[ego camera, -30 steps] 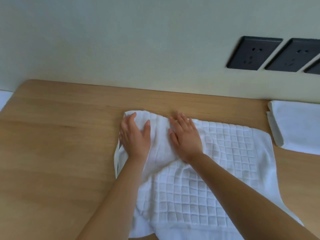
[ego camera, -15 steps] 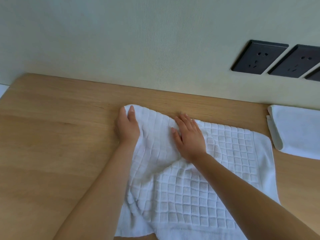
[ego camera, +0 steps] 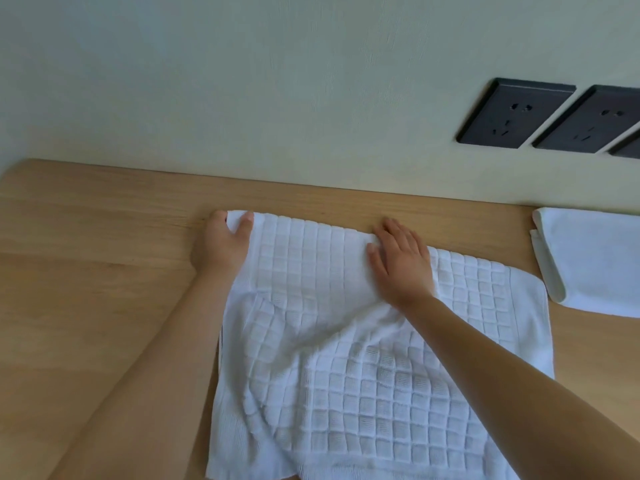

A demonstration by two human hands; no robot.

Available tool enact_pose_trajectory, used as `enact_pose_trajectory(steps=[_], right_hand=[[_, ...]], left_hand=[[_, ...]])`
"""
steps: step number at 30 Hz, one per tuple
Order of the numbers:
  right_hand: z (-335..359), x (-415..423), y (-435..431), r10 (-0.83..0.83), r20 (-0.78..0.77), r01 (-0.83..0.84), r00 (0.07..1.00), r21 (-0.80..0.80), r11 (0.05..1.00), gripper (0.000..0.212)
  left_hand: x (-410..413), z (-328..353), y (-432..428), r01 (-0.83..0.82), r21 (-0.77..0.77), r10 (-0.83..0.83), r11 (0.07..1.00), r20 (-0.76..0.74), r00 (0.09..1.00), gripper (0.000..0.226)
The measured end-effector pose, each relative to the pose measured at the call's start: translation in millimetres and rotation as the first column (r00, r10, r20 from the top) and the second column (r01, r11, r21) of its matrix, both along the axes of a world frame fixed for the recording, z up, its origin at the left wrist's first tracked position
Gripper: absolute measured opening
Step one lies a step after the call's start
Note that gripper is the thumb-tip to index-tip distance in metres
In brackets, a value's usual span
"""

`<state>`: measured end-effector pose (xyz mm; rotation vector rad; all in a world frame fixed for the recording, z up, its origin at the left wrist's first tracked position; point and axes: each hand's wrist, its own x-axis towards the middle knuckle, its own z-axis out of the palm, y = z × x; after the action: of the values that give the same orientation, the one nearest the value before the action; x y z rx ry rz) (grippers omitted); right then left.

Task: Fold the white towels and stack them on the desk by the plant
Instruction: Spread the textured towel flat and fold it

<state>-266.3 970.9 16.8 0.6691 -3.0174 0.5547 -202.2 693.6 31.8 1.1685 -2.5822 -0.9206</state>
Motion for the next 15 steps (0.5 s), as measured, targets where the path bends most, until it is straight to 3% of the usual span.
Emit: enact_pose_trajectory(steps=[5,8,10,15], right_hand=[[-1.8,-12.4,-0.5,-0.094,-0.062,0.089,0.994,-0.073,0.993,0.056],[-2.5,-22.1,-0.2,-0.032,-0.221,0.023,0.975,-0.042,0.999,0.042],[-1.7,-29.5,0.7,0.035,-0.304,-0.041,0.952,-0.014,0.999,0.035],[-3.3,-40.7,0.6,0.087,-0.324,-0.096,0.942,-0.012,0.995,0.033]], left_hand=[[-3.8,-1.0,17.8,-0.073,0.010,0.073,0.997,-0.156,0.985,0.033],[3.5,-6.5,17.5,-0.042,-0.043,0.032,0.998,-0.211,0.977,0.030],[6.1,-7.5,13.2,-0.027,-0.074,0.010,0.997,-0.221,0.975,0.031],[4.7,-5.0,10.0,-0.037,-0.106,0.019,0.994,-0.168,0.986,0.036]])
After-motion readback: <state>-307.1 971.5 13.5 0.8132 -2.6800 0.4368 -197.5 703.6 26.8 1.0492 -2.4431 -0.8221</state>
